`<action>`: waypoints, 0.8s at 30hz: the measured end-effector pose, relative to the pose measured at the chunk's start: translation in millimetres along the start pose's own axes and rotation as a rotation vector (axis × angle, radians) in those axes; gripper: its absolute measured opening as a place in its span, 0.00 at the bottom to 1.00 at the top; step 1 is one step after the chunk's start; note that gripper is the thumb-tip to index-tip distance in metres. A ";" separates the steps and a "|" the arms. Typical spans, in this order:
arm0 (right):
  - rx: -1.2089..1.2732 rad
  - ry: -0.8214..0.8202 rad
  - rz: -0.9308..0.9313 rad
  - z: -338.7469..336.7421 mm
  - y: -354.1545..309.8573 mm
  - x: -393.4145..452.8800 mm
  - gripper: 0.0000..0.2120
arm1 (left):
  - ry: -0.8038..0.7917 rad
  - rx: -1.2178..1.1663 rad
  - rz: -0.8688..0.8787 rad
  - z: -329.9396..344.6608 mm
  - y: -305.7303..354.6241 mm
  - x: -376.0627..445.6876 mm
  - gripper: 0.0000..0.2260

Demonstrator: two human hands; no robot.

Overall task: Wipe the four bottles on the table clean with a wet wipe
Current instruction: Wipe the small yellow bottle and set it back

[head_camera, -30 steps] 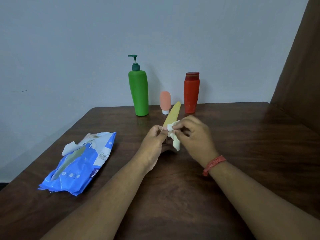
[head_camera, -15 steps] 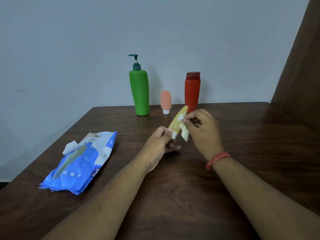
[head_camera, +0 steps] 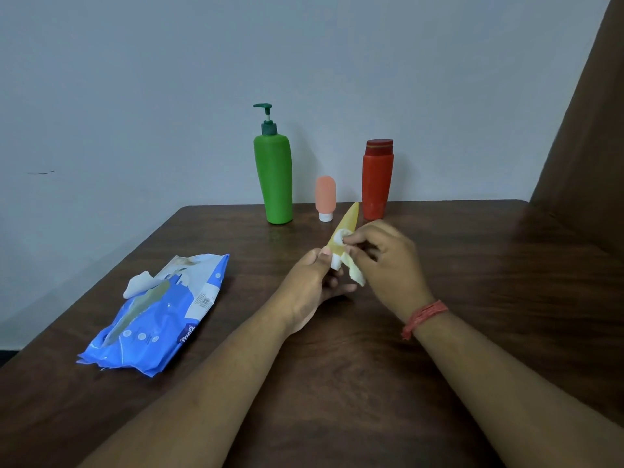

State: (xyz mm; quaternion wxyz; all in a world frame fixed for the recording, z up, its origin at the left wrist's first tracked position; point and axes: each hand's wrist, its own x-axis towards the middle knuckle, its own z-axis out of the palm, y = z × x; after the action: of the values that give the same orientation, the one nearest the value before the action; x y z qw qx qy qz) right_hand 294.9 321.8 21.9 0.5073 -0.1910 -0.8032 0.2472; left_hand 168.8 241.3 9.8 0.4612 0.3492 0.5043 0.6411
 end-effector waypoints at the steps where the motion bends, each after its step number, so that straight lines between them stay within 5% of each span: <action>1: -0.038 -0.025 -0.039 -0.4 -0.3 -0.3 0.07 | -0.005 -0.004 -0.004 -0.6 0.1 -0.1 0.16; 4: -0.145 -0.038 -0.128 -5.2 0.2 2.2 0.06 | -0.044 0.001 -0.014 -0.3 0.5 -0.2 0.17; 8: -0.159 0.177 -0.048 -14.6 6.5 8.7 0.06 | -0.070 0.035 -0.021 4.1 0.2 -0.7 0.16; 13: -0.197 -0.135 -0.196 -2.9 1.6 -2.4 0.05 | -0.041 -0.058 -0.016 0.9 2.2 0.0 0.14; 19: -0.176 0.156 -0.095 -9.2 4.7 5.8 0.05 | -0.139 -0.078 -0.052 2.3 2.7 -3.5 0.20; 24: -0.107 0.000 -0.129 -3.6 4.3 -0.7 0.06 | -0.141 -0.190 -0.073 -1.1 5.0 -4.4 0.16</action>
State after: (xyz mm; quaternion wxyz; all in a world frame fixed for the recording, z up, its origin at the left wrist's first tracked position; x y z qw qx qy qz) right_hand 298.7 325.5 20.2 0.5113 -0.1659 -0.8258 0.1705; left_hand 168.0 236.5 14.5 0.5494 0.3296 0.4201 0.6427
